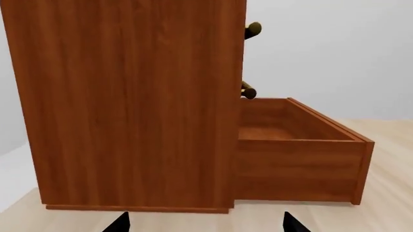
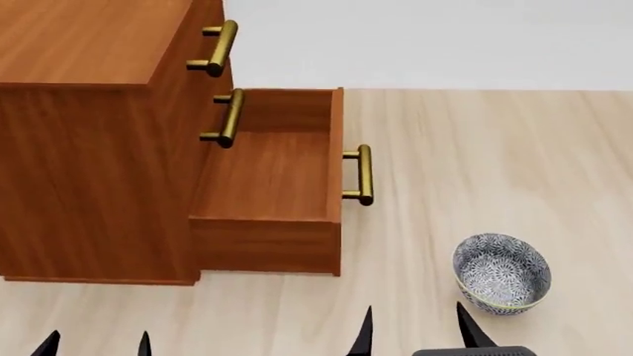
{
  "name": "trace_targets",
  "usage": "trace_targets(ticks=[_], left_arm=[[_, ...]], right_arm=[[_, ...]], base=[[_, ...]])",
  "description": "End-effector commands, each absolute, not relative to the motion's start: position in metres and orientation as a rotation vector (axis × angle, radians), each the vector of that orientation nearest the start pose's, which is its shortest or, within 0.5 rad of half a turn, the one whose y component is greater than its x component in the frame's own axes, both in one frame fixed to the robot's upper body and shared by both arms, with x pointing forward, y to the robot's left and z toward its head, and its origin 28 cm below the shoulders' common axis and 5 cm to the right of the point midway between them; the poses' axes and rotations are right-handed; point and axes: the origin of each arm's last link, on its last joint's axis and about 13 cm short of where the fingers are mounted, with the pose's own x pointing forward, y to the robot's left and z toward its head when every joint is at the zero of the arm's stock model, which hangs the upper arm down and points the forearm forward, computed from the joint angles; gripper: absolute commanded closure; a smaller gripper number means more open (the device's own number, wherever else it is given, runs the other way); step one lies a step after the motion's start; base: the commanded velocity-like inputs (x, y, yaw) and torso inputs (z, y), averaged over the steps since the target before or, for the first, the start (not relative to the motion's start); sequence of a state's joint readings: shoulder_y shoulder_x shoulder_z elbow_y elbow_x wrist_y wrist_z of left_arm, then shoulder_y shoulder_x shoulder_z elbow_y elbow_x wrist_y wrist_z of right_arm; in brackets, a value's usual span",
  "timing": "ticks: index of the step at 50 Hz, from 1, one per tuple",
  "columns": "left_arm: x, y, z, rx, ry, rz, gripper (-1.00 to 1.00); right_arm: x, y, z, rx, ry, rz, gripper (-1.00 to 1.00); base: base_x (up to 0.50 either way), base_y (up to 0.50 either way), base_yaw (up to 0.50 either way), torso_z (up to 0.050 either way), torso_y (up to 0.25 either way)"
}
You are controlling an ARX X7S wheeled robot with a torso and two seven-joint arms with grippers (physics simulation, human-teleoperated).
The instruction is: Put the wine bottle in the bottom drawer of the cabinet.
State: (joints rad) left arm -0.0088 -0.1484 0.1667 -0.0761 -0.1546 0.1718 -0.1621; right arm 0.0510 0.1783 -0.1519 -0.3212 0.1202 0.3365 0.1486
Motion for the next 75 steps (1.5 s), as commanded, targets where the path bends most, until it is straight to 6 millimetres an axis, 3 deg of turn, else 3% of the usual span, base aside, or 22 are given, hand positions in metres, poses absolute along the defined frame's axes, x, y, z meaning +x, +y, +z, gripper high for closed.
trace_targets(ticks=[1,49,61,69,72,75], left_arm=[[0.210,0.209,0.008,-0.020,-0.080,0.009,-1.00],[0.208,0.210,0.009,-0.017,-0.089,0.025,-1.00],[0.196,0.211,0.012,0.012,-0.128,0.033,-1.00],[0.191,0.229,0.013,-0.027,-0.131,0.163,-1.00],[0.191,0.242,0.016,-0.086,-0.165,0.396,-1.00],[0.190,0.249,0.017,-0.119,-0.186,0.519,-1.00]], right_arm=[[0.215,-0.100,0.067,-0.069,-0.017,0.039,-1.00],[0.213,-0.102,0.062,-0.053,-0.014,0.035,-1.00],[0.211,-0.104,0.062,-0.046,-0.017,0.037,-1.00],[0.209,-0.108,0.061,-0.042,-0.020,0.027,-1.00],[0.209,-0.109,0.062,-0.047,-0.024,0.022,-1.00],[0.209,-0.110,0.062,-0.039,-0.025,0.017,-1.00]], base=[[0.19,0.00,0.00,0.000,0.000],[0.20,0.00,0.00,0.000,0.000],[0.00,0.00,0.00,0.000,0.000],[0.00,0.00,0.00,0.000,0.000],[0.00,0.00,0.00,0.000,0.000],[0.00,0.00,0.00,0.000,0.000]])
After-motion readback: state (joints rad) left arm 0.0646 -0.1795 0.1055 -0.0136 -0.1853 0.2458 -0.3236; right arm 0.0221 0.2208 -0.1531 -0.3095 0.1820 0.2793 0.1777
